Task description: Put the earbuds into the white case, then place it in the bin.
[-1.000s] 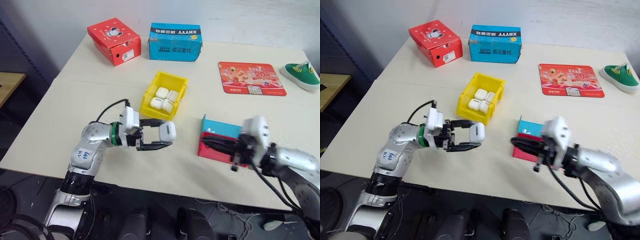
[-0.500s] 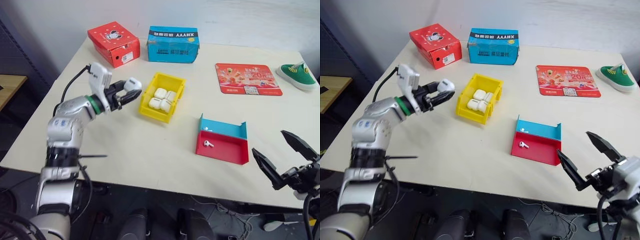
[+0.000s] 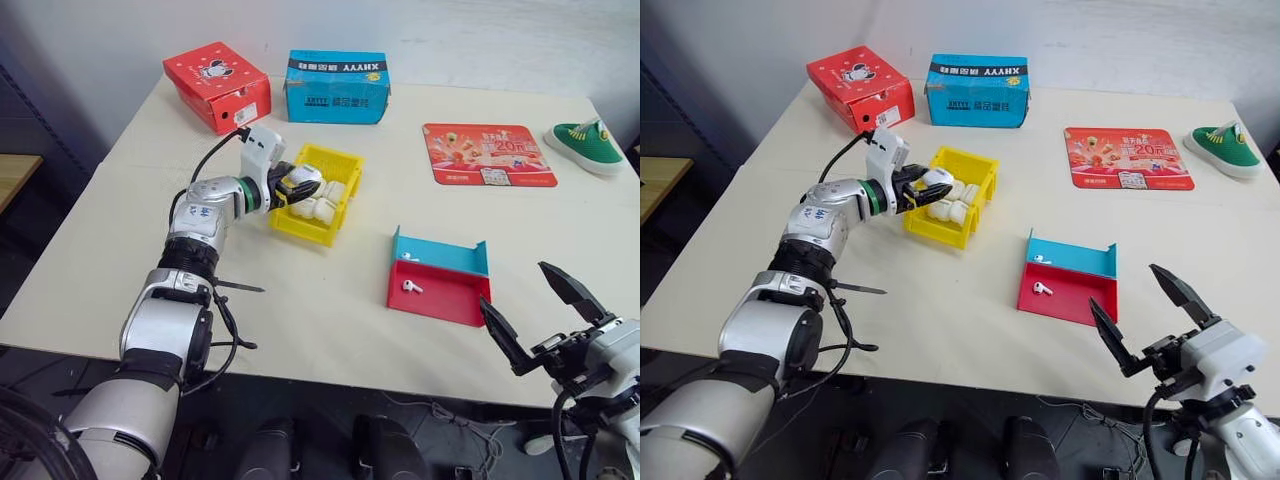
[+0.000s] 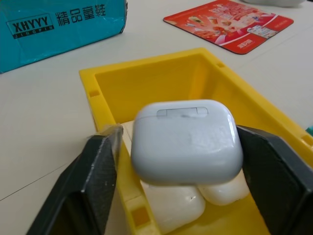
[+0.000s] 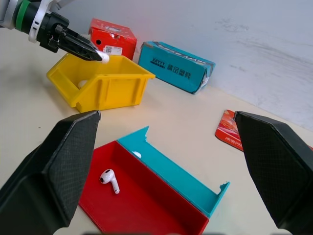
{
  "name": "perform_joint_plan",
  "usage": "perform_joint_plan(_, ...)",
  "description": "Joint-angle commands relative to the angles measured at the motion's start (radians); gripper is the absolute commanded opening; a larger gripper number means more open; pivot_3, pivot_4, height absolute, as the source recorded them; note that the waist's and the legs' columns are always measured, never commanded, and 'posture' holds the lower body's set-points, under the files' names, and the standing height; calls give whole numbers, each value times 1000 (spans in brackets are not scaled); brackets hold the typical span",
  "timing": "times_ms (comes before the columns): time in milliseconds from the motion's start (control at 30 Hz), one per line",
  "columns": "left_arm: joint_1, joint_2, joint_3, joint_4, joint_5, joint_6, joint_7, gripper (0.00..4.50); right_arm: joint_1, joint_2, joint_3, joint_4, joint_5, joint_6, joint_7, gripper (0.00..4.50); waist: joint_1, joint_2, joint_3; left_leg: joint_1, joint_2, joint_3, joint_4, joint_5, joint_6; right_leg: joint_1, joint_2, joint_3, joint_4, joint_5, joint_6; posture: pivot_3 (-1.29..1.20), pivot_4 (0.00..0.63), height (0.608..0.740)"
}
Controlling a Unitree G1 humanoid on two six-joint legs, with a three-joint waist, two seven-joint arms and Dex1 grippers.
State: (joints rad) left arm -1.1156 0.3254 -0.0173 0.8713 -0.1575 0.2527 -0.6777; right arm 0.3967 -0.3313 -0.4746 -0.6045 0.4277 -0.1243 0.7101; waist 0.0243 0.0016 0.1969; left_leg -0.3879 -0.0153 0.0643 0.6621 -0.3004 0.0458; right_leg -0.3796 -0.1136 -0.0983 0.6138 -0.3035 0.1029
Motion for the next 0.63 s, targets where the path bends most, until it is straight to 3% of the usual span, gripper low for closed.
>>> perform_joint_plan(33, 68, 40, 68, -208, -100, -28, -133, 4470, -22, -55, -24, 13, 17, -2, -7, 4500, -3, 0, 0, 0, 0, 0, 0, 0, 0, 0, 0, 0, 0, 0, 0, 0, 150, 740)
perform_joint_plan(167, 263, 190, 133, -452, -185, -26, -311, 4470, -55, -167, -78, 110, 74, 8, 67, 4500, -29, -1, 0, 1, 1, 1, 0, 0, 0, 0, 0, 2, 0, 0, -1, 0, 150, 740)
perform_joint_plan(367, 744, 451, 329, -645, -193, -230, -448, 4470, -179, -433, -141, 428, 120, -28, 330, 4500, -49, 0, 1, 6, 2, 2, -1, -1, 1, 3, -1, 3, -3, -2, -4, 0, 150, 740)
perform_joint_plan(500, 1030, 513, 455, -742, -177, -325, -444, 4470, -239, -590, -128, 666, 105, -107, 572, 4500, -29, -2, 2, 6, 2, 0, -1, -7, -2, 4, -4, 3, -6, -2, -4, 0, 150, 740)
perform_joint_plan(633, 1153, 514, 518, -807, -201, -309, -404, 4470, -365, -644, -74, 820, 92, -145, 665, 4500, -14, -1, 2, 6, 2, -1, -1, -8, -1, 4, -6, 3, -8, -3, -6, 0, 150, 740)
